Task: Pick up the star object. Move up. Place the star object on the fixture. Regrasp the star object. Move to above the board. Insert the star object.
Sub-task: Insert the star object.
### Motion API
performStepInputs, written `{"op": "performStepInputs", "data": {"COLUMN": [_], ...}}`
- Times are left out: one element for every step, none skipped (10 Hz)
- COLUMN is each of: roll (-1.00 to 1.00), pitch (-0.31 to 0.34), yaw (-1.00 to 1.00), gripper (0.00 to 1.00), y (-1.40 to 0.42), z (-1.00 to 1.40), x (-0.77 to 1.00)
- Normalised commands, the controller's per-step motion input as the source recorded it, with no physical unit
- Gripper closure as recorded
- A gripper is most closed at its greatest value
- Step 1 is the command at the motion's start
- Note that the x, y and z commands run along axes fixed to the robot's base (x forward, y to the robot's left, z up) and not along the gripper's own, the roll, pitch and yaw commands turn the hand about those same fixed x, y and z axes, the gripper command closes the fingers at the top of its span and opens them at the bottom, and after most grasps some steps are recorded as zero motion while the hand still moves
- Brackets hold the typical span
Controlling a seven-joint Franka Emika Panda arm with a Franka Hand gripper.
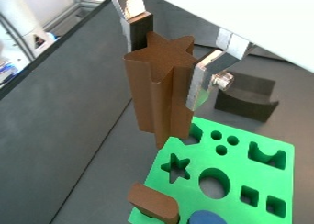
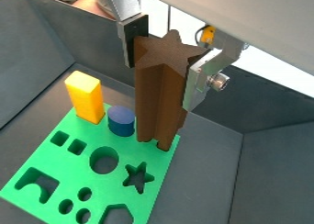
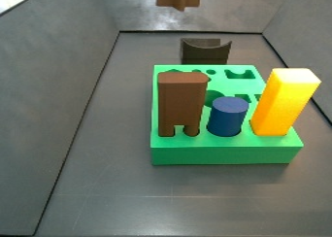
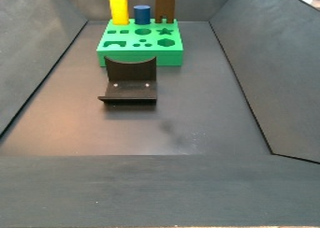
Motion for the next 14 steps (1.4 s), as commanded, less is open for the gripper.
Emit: {"op": "performStepInputs", "data": {"roll": [-0.08,-0.05,-0.01,0.0,0.0,0.01,0.04,0.08,0.08,0.07,0.09,0.14,0.15,0.12], "pitch": [-0.003,-0.034,-0.07,-0.117,-0.15,-0.191,-0.236,-0.253,-0.224,-0.194,-0.18,-0.157,-0.134,-0.121], "yaw": [-0.31,-0.27,-0.25,-0.25,-0.2,-0.16,-0.13,-0.07,-0.05,-0.05,-0.03,-0.03,-0.04,-0.12], "gripper": [1.0,1.0,1.0,1.0,1.0,1.0,1.0,1.0,1.0,1.0,1.0,1.0,1.0,1.0], "y": [0.0,0.0,0.0,0.0,0.0,0.0,0.0,0.0,0.0,0.0,0.0,0.0,0.02,0.01], "z": [-0.24,-0.25,-0.21,-0.23,-0.14,-0.17,-0.21,-0.25,-0.24,-0.22,-0.23,-0.24,-0.16,-0.12], "x": [0.02,0.0,0.0,0.0,0.05,0.09,0.0,-0.05,-0.05,0.0,0.0,-0.04,0.0,0.0]}}
